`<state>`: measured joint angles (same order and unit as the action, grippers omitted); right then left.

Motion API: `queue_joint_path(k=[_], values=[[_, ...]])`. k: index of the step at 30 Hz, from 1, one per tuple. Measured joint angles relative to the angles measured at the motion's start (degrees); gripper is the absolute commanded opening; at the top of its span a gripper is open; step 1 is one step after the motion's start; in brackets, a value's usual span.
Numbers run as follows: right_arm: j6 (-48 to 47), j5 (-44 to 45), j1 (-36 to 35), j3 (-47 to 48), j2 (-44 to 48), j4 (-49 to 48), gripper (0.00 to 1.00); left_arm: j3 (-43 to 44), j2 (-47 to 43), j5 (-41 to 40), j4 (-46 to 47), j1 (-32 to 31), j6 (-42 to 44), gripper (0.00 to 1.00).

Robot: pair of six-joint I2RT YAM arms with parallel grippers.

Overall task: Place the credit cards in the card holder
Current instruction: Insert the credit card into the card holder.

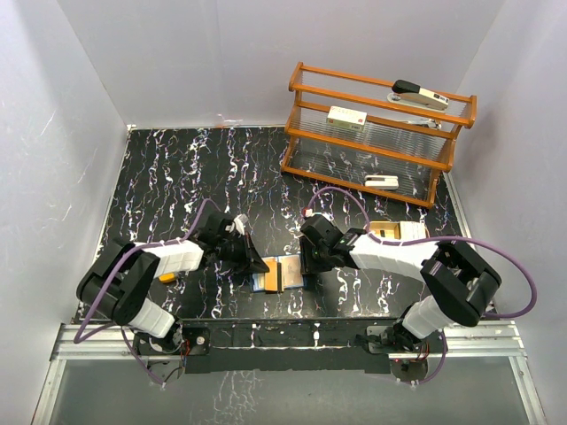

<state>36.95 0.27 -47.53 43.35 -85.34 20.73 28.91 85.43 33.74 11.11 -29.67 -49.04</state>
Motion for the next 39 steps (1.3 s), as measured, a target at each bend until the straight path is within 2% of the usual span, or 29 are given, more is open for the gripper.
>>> queue_joint_path(k=[20, 39], values=[[-0.59, -0.02, 0.0, -0.85, 0.13, -2.08, 0.26, 3.5, 4.37, -0.7, -0.17, 0.0, 0.85, 0.0], [3.74, 0.22, 0.02, -4.96, 1.79, -9.68, 0.22, 1.16, 1.25, -6.78, 2.86, 0.0, -2.54, 0.0]])
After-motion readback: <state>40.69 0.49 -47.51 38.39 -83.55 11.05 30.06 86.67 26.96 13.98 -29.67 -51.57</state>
